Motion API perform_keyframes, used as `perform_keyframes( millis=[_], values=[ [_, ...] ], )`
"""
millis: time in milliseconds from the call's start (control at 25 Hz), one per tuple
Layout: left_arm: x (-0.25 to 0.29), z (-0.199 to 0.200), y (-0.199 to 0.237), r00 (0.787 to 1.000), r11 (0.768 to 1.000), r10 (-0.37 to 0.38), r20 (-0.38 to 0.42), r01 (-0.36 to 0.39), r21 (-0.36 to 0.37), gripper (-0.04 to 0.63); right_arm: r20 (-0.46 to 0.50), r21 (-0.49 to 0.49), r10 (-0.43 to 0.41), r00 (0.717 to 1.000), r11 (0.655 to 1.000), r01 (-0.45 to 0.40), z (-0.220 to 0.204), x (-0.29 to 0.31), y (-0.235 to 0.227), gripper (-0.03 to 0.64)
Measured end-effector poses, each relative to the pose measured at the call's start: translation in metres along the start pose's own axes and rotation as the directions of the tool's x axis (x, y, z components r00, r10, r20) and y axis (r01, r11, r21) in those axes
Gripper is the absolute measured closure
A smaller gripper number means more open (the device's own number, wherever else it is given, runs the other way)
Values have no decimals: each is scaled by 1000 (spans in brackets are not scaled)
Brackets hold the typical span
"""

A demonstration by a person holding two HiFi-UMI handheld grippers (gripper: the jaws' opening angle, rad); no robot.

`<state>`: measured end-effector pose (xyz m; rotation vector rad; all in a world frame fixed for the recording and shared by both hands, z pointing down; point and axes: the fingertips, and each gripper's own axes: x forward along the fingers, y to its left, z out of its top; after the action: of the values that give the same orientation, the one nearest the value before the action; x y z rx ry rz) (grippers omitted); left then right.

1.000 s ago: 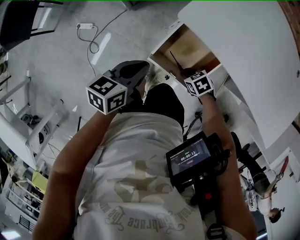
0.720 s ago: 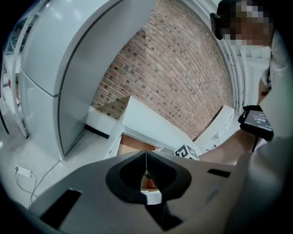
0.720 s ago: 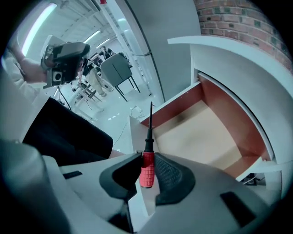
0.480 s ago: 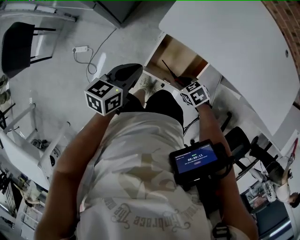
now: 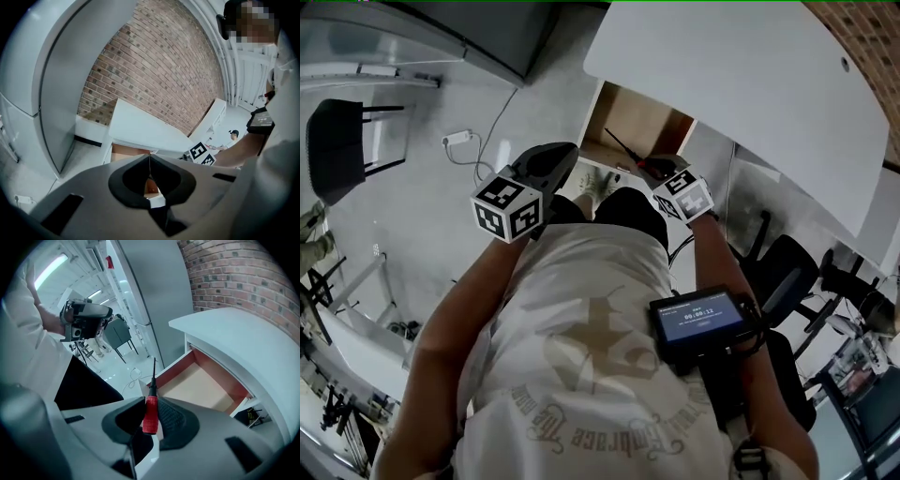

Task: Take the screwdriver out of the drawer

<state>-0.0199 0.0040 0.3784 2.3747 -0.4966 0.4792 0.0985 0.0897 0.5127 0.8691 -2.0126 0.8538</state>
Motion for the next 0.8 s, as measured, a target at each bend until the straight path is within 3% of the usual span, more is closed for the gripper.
perform_keyframes(
  millis=[240, 320, 520, 800],
  values=[
    [12, -2, -6, 999, 999, -29, -30, 30, 30, 572, 56, 27, -67, 996, 997, 66, -5, -3, -12, 537],
    [16, -3, -10, 999, 998, -36, -39, 38, 41, 572, 73, 46, -110, 991, 993, 107, -8, -4, -23, 594],
    [17, -3, -11, 998, 998, -45, -42, 46, 44, 572, 108, 100, -173, 979, 982, 163, -4, -15, -36, 595],
    [23, -4, -6, 998, 998, -57, -21, 58, 29, 572, 65, 120, -206, 976, 973, 197, -25, -25, -45, 594]
  ],
)
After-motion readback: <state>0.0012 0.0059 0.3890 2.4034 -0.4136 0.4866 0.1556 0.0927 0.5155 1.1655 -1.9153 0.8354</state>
